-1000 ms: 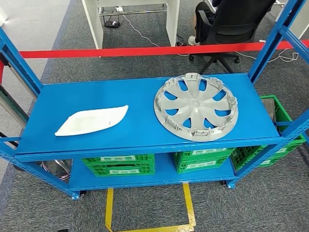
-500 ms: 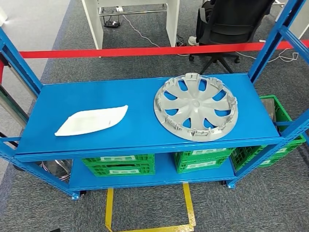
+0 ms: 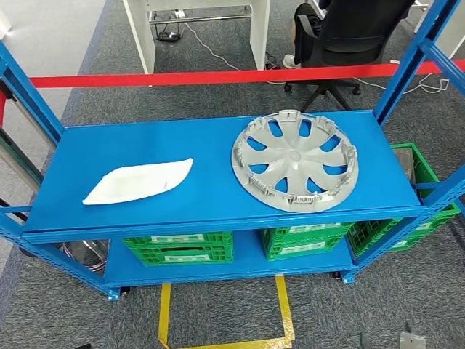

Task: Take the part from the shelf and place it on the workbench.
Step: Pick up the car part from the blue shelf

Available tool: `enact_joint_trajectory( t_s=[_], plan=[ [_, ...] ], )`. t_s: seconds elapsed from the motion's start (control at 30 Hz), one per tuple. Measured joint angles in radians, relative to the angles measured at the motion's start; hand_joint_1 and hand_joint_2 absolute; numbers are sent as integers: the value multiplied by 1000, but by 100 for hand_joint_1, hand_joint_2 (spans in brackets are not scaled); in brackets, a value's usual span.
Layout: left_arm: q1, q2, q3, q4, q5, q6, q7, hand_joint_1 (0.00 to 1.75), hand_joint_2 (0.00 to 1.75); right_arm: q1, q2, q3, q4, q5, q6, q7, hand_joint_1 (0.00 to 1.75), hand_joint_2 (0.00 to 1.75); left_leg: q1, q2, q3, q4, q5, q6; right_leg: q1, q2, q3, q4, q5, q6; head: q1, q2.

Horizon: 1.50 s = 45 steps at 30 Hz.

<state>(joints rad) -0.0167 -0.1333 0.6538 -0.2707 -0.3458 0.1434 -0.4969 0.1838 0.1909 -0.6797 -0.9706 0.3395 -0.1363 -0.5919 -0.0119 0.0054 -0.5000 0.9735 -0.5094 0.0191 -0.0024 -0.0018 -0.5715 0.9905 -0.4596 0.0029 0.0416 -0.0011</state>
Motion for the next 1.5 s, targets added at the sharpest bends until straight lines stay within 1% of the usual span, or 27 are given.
enact_joint_trajectory(
  t_s=[0.2, 0.5, 0.63, 0.73, 0.9, 1.0, 1.13, 1.3, 1.5],
  plan=[
    [-5, -1, 9, 7, -32, 10, 8, 0, 175, 52, 28, 24, -195, 102, -40, -4, 0, 175, 0, 0, 0, 0, 0, 0, 0, 0, 0, 0, 0, 0, 0, 0],
    [-12, -6, 13, 15, -88, 18, 27, 0, 175, 132, 42, 87, -483, 295, -84, 25, 0, 175, 0, 0, 0, 0, 0, 0, 0, 0, 0, 0, 0, 0, 0, 0],
    [-16, -10, 13, 17, -119, 19, 40, 0, 175, 169, 39, 135, -598, 388, -104, 66, 0, 175, 0, 0, 0, 0, 0, 0, 0, 0, 0, 0, 0, 0, 0, 0],
    [-20, -13, 13, 17, -141, 20, 50, 0, 175, 187, 21, 178, -658, 445, -111, 118, 0, 175, 0, 0, 0, 0, 0, 0, 0, 0, 0, 0, 0, 0, 0, 0],
    [-26, -16, 13, 17, -177, 19, 67, 0, 175, 211, -35, 260, -738, 535, -117, 219, 0, 175, 0, 0, 0, 0, 0, 0, 0, 0, 0, 0, 0, 0, 0, 0],
    [-29, -18, 13, 17, -197, 16, 77, 0, 175, 217, -82, 316, -768, 575, -116, 287, 0, 175, 0, 0, 0, 0, 0, 0, 0, 0, 0, 0, 0, 0, 0, 0],
    [-36, -21, 13, 17, -219, 13, 88, 0, 175, 201, -154, 395, -778, 607, -105, 380, 0, 175, 0, 0, 0, 0, 0, 0, 0, 0, 0, 0, 0, 0, 0, 0],
    [-44, -24, 11, 17, -246, 4, 104, 0, 175, 150, -254, 499, -778, 626, -69, 485, 0, 175, 0, 0, 0, 0, 0, 0, -1, 0, 0, 0, 0, 0, 0, 0],
    [-55, -25, 4, 17, -278, -4, 122, 0, 175, 47, -357, 608, -740, 612, 1, 583, 0, 175, 0, 0, -1, 0, 1, 1, 0, -1, 0, 0, 1, 0, 0, 0]
  ],
)
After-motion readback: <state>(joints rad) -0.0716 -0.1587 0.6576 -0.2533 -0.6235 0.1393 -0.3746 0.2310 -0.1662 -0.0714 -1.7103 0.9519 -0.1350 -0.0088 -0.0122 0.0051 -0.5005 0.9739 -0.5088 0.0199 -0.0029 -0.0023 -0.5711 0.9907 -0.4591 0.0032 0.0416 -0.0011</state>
